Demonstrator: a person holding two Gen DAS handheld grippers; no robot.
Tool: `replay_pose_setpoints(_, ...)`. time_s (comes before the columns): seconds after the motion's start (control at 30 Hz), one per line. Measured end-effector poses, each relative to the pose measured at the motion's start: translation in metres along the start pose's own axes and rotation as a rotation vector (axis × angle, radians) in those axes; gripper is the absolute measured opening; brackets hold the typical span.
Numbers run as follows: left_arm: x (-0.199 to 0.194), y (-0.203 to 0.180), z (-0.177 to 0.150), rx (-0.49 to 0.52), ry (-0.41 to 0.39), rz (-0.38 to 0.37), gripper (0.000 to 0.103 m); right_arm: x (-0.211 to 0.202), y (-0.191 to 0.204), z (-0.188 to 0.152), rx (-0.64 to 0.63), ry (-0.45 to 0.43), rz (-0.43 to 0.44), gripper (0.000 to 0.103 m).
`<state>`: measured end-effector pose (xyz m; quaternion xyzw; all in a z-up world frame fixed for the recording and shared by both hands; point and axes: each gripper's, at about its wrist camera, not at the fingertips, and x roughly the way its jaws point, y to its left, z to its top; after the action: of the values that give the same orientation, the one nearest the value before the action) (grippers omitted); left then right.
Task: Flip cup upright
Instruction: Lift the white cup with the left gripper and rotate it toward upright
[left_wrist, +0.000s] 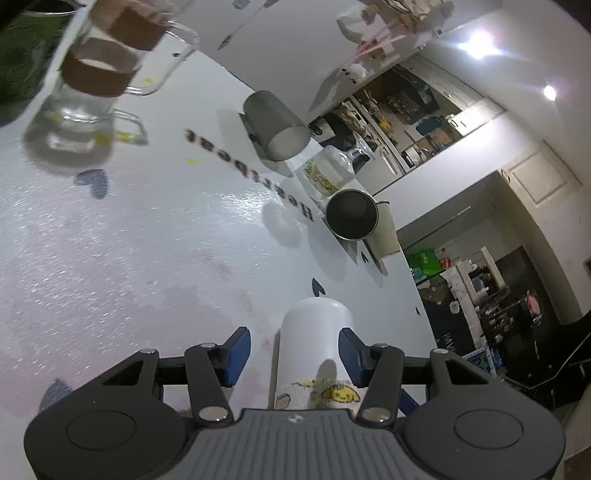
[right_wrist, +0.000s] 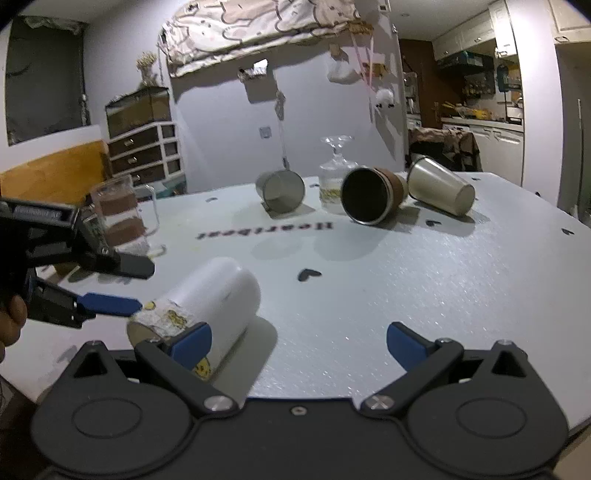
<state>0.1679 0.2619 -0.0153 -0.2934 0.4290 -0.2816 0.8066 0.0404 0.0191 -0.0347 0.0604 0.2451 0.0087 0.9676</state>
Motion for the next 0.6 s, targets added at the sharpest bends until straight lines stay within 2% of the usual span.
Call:
replay_pose_setpoints(0.13,0.009,-0.006,-0.001,0.045,0.023,0.004,0.054,0.005,0.005,-0.005,-0.035,0.039,-0.011,0.102)
replay_pose_setpoints(0.37,0.007,-0.013,-0.003,0.123,0.012,0.030,0.054,0.006,0.030,-0.010,-0.100,0.044,0.103,0.102)
replay_pose_setpoints(0.47,0.005,-0.012,-0.003,0.131,0.007,0.031,0.055,0.006,0.033,-0.012,-0.103,0.047,0.122,0.102)
replay_pose_setpoints(0.5,0.004,-0.011,-0.003,0.132,0.002,0.035,0.056,0.007,0.032,-0.011,-0.098,0.049,0.122,0.102)
replay_pose_setpoints(0.6,-0.003,-0.010,-0.001,0.139,-0.031,0.054,0.069,0.004,0.026,-0.010,-0.079,0.037,0.108,0.102)
